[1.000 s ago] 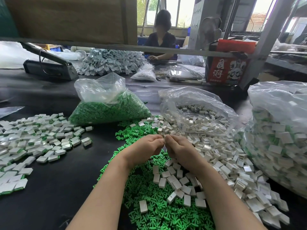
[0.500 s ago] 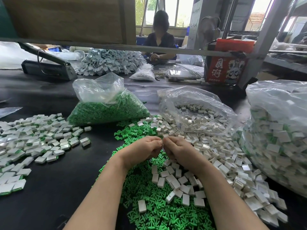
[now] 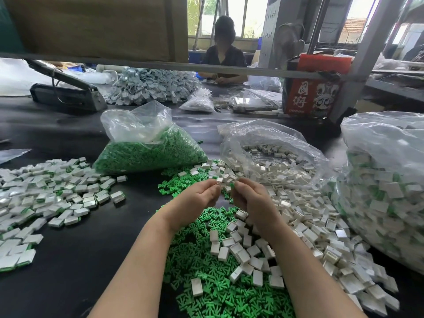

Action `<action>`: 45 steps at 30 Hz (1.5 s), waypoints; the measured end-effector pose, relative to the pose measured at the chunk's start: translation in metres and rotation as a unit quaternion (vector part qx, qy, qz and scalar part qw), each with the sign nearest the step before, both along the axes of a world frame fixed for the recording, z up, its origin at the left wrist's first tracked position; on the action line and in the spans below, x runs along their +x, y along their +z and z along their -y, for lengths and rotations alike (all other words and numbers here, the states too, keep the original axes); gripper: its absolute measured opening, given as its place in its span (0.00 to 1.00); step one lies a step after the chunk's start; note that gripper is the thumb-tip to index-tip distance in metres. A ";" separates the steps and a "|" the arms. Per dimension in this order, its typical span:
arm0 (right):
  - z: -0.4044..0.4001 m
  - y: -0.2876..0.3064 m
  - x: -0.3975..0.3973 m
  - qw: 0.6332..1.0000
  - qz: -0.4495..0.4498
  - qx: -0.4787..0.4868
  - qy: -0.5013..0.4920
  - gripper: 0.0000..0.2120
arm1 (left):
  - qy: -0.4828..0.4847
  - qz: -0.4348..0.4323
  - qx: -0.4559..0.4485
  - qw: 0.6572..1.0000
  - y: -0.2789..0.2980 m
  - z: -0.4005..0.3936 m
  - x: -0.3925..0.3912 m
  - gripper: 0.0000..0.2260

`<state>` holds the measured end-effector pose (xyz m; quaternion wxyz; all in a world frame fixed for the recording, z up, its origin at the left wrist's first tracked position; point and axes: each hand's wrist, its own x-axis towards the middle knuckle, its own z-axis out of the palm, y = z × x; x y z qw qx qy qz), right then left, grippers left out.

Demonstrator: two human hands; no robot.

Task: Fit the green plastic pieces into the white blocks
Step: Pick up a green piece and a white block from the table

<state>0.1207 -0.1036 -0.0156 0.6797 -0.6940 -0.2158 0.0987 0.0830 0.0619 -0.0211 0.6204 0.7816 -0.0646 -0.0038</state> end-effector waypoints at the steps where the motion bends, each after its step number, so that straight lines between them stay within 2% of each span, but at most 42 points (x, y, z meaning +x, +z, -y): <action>1: 0.000 0.001 -0.001 1.000 0.006 -0.004 0.006 0.12 | -0.002 -0.002 -0.002 1.000 0.001 0.000 0.000 0.09; 5: 0.003 0.002 0.000 0.998 0.046 -0.031 0.018 0.05 | -0.011 -0.005 -0.004 1.000 0.004 -0.001 -0.004 0.09; 10: 0.002 -0.001 0.002 0.992 0.099 -0.077 0.002 0.07 | -0.027 -0.013 -0.014 0.999 0.008 0.002 -0.007 0.10; 16: -0.004 -0.003 0.001 0.995 0.082 -0.065 0.005 0.10 | -0.029 -0.040 -0.046 0.998 0.008 0.005 -0.008 0.08; 23: -0.002 -0.005 0.003 0.990 0.119 -0.073 -0.013 0.17 | -0.018 -0.048 -0.086 0.995 0.008 0.010 -0.007 0.10; 31: -0.002 -0.006 0.003 0.991 0.115 -0.074 -0.006 0.15 | -0.030 -0.046 -0.081 0.995 0.008 0.009 -0.008 0.10; 38: 0.000 -0.008 0.005 0.967 0.179 -0.179 -0.021 0.17 | -0.038 -0.054 -0.016 0.998 0.010 0.009 -0.009 0.09; 45: 0.000 -0.007 0.002 0.954 0.200 -0.220 -0.024 0.18 | -0.038 -0.059 -0.016 0.997 0.007 0.010 -0.007 0.13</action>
